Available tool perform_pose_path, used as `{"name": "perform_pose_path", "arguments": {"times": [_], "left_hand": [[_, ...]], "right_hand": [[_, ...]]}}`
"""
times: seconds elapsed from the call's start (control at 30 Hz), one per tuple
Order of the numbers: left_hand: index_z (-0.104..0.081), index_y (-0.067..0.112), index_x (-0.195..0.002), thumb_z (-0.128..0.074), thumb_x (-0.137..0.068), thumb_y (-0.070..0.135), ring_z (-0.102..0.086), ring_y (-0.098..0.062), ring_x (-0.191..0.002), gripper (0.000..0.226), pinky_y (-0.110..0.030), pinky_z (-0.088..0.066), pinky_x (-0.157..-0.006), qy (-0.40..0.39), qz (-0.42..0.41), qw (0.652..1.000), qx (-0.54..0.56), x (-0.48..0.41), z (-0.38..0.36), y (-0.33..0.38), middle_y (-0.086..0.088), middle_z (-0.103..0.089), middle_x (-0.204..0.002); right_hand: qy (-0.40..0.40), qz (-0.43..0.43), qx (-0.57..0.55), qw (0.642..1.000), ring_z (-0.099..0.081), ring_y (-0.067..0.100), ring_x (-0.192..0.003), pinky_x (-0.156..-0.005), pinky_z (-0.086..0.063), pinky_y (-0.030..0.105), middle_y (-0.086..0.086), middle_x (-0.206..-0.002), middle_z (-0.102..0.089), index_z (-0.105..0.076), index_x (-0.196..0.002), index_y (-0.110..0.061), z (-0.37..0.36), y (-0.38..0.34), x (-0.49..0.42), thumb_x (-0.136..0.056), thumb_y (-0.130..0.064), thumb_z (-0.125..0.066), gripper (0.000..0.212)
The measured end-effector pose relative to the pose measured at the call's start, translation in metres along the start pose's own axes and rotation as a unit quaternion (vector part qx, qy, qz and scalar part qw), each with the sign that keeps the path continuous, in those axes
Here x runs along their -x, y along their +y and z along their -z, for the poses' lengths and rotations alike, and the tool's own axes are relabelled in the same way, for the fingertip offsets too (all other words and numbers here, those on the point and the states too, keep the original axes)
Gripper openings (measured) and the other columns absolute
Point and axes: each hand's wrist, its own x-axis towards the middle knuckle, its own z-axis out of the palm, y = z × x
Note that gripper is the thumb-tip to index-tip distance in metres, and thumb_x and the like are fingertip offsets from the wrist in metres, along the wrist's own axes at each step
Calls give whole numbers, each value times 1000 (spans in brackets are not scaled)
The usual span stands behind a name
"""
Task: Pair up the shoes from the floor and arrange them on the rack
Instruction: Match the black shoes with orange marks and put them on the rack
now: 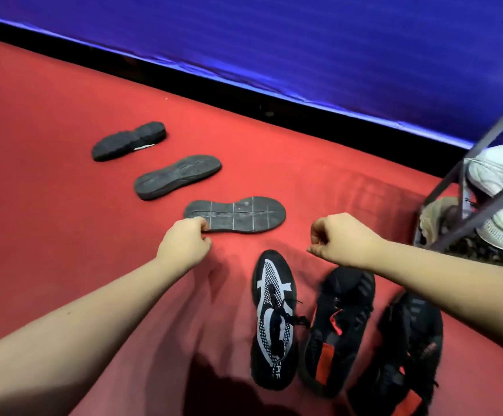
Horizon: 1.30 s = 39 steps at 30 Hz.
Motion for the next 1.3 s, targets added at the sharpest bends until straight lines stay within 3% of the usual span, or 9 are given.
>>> {"name": "perform_pose_path", "arguments": {"times": [0.23, 0.47, 0.67, 0.8, 0.87, 0.93, 1.0, 1.03, 1.3], "left_hand": [[-39, 10, -127, -62, -78, 21, -50, -38, -113, 55, -48, -47, -91, -67, 26, 996, -60, -50, -28, -48, -16, -46, -123], [2, 36, -149, -73, -73, 30, -7, -30, -145, 107, -57, -31, -104, -90, -45, 978, -184, -102, -61, -62, 1, 8, -159], [-20, 15, -147, -74, -67, 20, -38, -33, -121, 96, -51, -49, -89, -70, -117, 975, -174, -109, -70, -71, -8, -36, -142], [-40, 8, -132, -85, -48, 45, -57, -30, -104, 102, -38, -49, -90, -92, -37, 994, 55, -96, -63, -68, -10, -59, -115], [-53, 9, -115, -82, -45, 56, -62, -22, -79, 89, -33, -56, -72, -141, 129, 923, 333, -72, -63, -53, -9, -62, -96], [-63, 8, -105, -72, -64, 55, -60, -21, -65, 64, -25, -55, -54, -193, 262, 754, 571, -45, -72, -39, -14, -64, -85], [-65, 9, -104, -59, -83, 47, -63, -26, -69, 44, -25, -55, -54, -209, 308, 620, 690, -28, -81, -30, -16, -68, -85], [-65, 7, -105, -54, -87, 43, -65, -28, -69, 42, -26, -56, -53, -208, 317, 593, 710, -21, -86, -28, -17, -69, -83], [-47, -6, -95, -39, -99, 36, -54, -24, -26, 43, -17, -39, -28, -129, 393, 798, 438, 0, -94, -55, -16, -58, -39]], "right_hand": [[-32, -75, -49, 995, -63, 28, -85, -73, -47, 29, 9, -83, -68, -62, -75, -15, -61, -21, -35, -79, -29, -64, 15], [-54, -121, -129, 983, -61, 27, -75, -66, -46, 28, 10, -83, -69, -53, -65, -18, -128, -44, -45, -78, -26, -60, 17], [-70, -148, -160, 973, -61, 27, -69, -64, -46, 27, 2, -70, -61, -55, -71, -20, -141, -46, -36, -83, -33, -60, 18], [-42, -166, -180, 969, -53, 17, -63, -55, -38, 23, -3, -61, -57, -57, -72, -20, -139, -31, -39, -82, -31, -64, 17], [-25, -193, -195, 961, -51, 15, -59, -52, -35, 21, -9, -54, -52, -53, -64, -21, -141, -23, -39, -82, -29, -65, 23], [-21, -216, -202, 955, -50, 11, -54, -56, -36, 20, -10, -53, -52, -51, -59, -23, -144, -21, -40, -83, -29, -66, 28], [-24, -222, -208, 952, -49, 8, -51, -55, -37, 20, -9, -54, -54, -52, -59, -22, -144, -21, -41, -82, -29, -67, 28], [-23, -222, -208, 952, -49, 8, -51, -55, -37, 20, -8, -55, -55, -52, -59, -21, -144, -21, -42, -82, -29, -67, 28], [-7, -226, -211, 951, -51, 10, -53, -58, -37, 21, -7, -56, -56, -55, -62, -18, -140, -19, -43, -82, -27, -68, 25]]}}
